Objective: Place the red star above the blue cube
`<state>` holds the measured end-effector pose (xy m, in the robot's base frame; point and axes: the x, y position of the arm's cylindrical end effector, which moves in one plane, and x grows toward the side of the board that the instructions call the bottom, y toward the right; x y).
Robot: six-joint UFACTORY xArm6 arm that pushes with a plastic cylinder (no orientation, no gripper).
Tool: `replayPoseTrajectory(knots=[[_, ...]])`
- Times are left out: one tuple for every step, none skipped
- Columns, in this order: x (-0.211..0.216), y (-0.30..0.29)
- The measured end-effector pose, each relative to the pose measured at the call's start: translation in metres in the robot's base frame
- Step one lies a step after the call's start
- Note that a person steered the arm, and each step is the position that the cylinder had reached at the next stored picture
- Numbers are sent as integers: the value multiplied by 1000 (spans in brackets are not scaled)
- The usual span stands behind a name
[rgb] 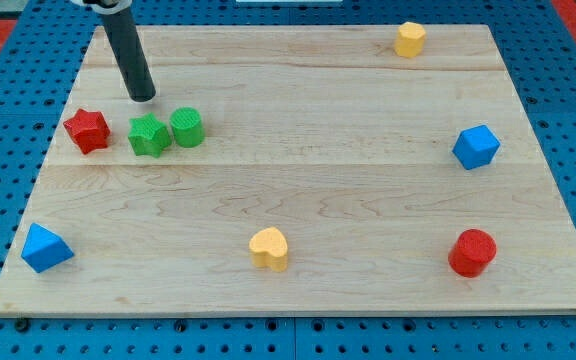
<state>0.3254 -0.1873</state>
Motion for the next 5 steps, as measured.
replayPoseTrajectory(knots=[[-17, 20], [-37, -44], [22, -88], [103, -96], [94, -74]])
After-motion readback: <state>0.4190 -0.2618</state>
